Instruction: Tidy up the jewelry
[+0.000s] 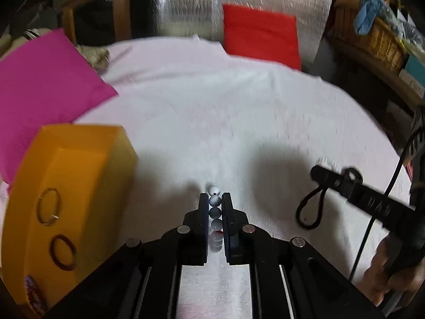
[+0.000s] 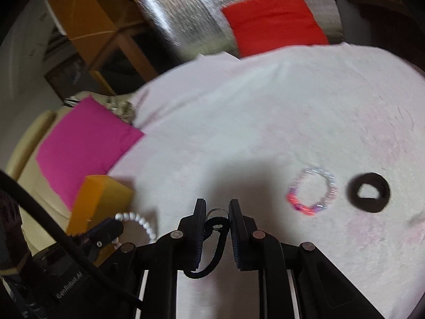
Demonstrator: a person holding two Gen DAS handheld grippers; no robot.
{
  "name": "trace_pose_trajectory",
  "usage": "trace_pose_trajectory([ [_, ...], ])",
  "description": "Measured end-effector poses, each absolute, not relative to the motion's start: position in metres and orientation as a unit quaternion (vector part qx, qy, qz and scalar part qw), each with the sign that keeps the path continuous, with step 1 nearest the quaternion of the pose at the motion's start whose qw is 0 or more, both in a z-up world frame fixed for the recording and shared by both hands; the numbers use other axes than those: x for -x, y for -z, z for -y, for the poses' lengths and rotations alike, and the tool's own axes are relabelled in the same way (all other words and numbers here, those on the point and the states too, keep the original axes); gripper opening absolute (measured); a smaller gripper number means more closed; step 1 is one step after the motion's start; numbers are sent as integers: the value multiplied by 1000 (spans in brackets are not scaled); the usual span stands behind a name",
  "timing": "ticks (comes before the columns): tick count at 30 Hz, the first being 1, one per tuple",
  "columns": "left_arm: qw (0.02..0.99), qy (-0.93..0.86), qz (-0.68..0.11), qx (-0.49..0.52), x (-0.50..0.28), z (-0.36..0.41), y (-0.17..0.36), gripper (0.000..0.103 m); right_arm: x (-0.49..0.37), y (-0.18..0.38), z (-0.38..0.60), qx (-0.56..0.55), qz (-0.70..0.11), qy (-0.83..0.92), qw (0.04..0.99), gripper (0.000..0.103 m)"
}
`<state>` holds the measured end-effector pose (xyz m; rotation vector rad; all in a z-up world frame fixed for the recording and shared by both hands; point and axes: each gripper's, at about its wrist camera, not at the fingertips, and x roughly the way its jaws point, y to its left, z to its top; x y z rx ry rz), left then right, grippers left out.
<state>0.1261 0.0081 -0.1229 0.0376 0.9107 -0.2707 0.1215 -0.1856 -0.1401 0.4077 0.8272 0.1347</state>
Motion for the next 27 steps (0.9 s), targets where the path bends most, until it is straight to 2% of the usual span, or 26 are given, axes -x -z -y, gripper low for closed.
trace_pose_trajectory([
  [7,866,126,-483,-28,-139,3,150,10,-130,169,214,-195,-475,-43,857,19],
  [11,853,131,-504,-32,-144,6,162,12,-126,172,225,-215,-491,-56,842,22],
  [13,853,135,-503,-39,-143,7,162,16,-124,173,230,-226,-498,-63,835,28],
  [16,851,145,-503,-35,-140,5,161,39,-120,173,235,-245,-502,-68,827,34],
  [17,852,144,-502,-40,-137,5,161,51,-119,173,237,-252,-503,-70,824,36],
  [18,852,142,-502,-46,-134,4,160,55,-118,173,237,-258,-502,-69,823,36],
  [27,858,113,-499,-48,-115,-20,151,59,-103,172,239,-295,-492,-43,818,38],
])
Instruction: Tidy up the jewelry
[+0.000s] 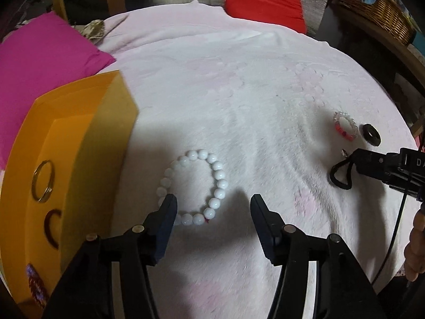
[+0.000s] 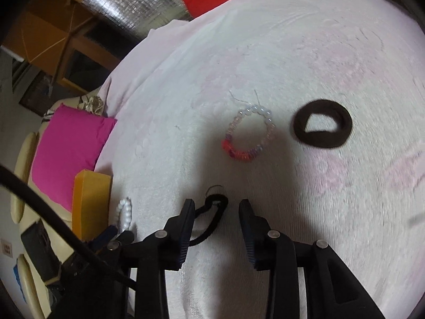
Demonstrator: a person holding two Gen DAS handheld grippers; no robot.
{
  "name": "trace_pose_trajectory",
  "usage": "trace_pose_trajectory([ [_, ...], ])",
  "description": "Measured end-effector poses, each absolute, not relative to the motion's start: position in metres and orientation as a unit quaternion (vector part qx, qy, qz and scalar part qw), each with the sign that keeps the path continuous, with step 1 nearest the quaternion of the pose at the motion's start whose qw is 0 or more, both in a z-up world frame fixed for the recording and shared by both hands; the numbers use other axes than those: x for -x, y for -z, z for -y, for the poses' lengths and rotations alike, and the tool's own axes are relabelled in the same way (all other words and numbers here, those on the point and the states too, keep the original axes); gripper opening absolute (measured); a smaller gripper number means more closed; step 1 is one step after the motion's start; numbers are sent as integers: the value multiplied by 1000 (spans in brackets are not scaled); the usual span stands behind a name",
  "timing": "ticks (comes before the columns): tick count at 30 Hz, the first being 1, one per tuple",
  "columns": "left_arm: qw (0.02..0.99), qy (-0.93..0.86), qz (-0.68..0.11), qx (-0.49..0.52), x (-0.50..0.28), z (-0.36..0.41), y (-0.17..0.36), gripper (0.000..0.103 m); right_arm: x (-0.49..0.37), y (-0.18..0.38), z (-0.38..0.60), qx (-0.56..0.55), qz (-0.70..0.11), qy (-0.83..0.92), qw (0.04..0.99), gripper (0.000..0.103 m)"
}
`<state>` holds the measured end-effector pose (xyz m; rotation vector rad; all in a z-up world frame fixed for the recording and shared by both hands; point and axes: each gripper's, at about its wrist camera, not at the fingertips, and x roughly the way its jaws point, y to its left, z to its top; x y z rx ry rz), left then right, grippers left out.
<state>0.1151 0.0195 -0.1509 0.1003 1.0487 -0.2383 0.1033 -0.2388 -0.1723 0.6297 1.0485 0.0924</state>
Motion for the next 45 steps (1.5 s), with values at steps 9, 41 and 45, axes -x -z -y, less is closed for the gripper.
trace_pose_trajectory([
  [9,864,102,-492,-38,-114,-23,146,65,-108,176,231,-302,-490,-15,818,40],
  [41,865,117,-485,-49,-131,-27,156,67,-120,177,226,-245,-483,5,841,21],
  [45,854,133,-499,-59,-131,-17,165,69,-120,177,226,-243,-483,3,841,21],
])
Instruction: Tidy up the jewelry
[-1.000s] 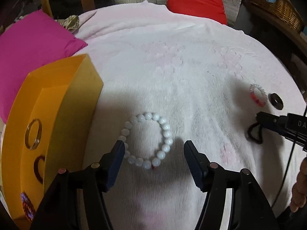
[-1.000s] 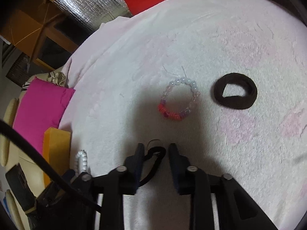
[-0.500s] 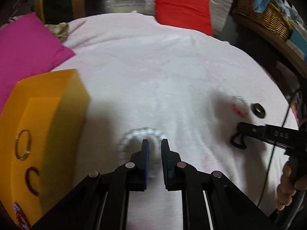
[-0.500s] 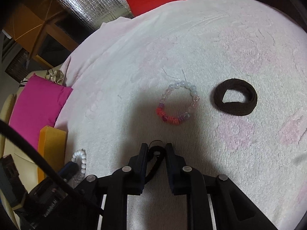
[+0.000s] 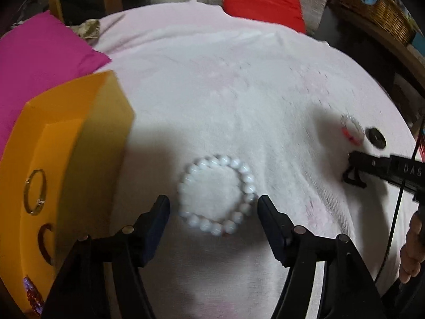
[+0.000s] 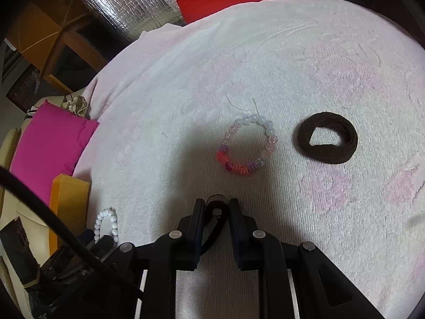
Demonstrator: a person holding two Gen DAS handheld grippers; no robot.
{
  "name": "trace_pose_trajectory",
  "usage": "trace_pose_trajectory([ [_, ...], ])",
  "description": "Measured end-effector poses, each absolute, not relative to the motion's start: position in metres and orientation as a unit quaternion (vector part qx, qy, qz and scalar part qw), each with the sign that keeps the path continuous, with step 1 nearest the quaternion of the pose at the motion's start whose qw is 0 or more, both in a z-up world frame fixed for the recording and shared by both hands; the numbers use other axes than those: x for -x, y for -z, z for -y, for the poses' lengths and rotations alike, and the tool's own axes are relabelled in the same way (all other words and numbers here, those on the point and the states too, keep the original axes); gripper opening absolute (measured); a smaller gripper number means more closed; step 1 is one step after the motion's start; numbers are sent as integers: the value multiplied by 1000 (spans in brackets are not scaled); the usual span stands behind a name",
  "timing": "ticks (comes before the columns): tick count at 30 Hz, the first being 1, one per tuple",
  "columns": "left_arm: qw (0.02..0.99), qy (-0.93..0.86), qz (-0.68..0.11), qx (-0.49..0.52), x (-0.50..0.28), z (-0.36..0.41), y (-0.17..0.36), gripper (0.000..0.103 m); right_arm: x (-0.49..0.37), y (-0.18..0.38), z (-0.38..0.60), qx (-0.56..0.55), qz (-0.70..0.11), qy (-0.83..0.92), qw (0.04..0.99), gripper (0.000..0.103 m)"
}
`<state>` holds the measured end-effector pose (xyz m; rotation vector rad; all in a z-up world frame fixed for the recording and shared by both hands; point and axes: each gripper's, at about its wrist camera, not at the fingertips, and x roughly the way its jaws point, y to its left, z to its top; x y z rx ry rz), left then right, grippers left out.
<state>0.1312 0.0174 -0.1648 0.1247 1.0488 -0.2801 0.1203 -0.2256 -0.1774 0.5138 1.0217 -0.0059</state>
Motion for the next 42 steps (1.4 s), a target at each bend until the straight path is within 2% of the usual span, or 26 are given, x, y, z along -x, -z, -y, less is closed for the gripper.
trace_pose_trajectory([
  [4,856,149,-491,-68,-126,-5,166,69,-120,177,227,-241,-482,3,842,21],
  [5,856,154,-490,-62,-126,-5,165,66,-119,177,227,-239,-481,2,844,21],
  [6,857,158,-488,-57,-125,-4,164,50,-118,177,226,-237,-480,2,845,21],
  [9,858,161,-484,-55,-125,-1,162,26,-116,175,225,-231,-474,-1,849,19],
  [14,856,180,-482,-44,-122,3,160,10,-114,174,230,-251,-465,-6,849,18],
  [27,869,203,-451,-16,-115,5,139,9,-108,163,228,-257,-434,-18,863,18],
  [42,901,187,-391,-10,-99,-1,98,9,-98,135,207,-210,-371,-48,903,18],
])
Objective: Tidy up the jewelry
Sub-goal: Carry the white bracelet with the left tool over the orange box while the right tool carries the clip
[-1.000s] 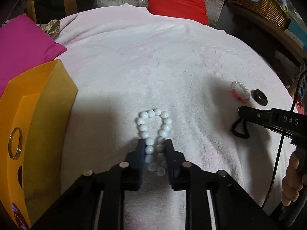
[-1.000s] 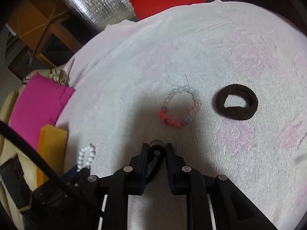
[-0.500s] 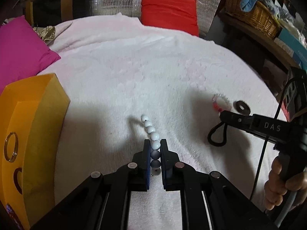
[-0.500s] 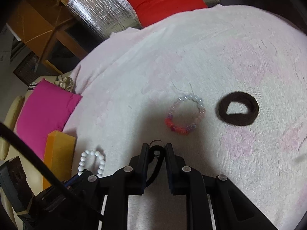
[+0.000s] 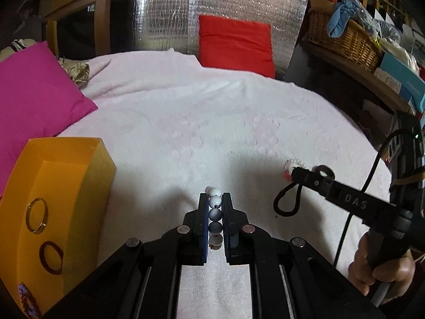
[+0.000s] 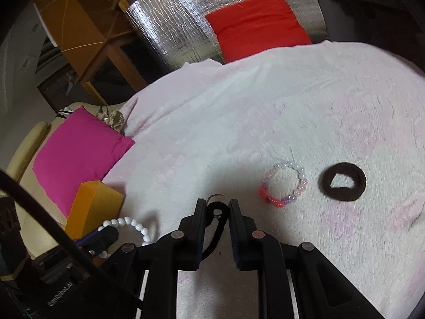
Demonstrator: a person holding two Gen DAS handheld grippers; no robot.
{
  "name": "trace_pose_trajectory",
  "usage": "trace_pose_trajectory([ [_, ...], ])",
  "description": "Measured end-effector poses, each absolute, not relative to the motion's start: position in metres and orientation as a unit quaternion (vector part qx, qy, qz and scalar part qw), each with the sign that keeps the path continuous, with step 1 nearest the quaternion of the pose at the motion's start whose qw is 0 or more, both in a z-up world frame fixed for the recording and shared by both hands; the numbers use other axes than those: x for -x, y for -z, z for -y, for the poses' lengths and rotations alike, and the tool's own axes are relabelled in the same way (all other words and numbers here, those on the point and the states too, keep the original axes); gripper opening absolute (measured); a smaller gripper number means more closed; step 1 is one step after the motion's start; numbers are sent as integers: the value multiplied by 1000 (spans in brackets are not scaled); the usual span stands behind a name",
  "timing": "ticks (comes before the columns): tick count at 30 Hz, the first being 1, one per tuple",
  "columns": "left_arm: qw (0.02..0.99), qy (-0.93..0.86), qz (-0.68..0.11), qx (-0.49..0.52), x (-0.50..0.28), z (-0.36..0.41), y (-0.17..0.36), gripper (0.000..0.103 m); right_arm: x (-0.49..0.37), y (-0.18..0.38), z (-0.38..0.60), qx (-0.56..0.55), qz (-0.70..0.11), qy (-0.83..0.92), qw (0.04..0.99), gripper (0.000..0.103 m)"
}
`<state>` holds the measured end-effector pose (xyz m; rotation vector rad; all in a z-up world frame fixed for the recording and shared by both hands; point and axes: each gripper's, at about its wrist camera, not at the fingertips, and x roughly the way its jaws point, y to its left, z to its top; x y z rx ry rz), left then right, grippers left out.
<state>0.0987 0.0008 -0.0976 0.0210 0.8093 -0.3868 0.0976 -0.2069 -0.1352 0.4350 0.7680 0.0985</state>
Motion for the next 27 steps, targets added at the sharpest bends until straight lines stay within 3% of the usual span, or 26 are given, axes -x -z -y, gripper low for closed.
trace_pose_trajectory([
  [27,943,45,-330,-8,-53,-75,56,9,-81,109,133,-176,-319,-122,923,18],
])
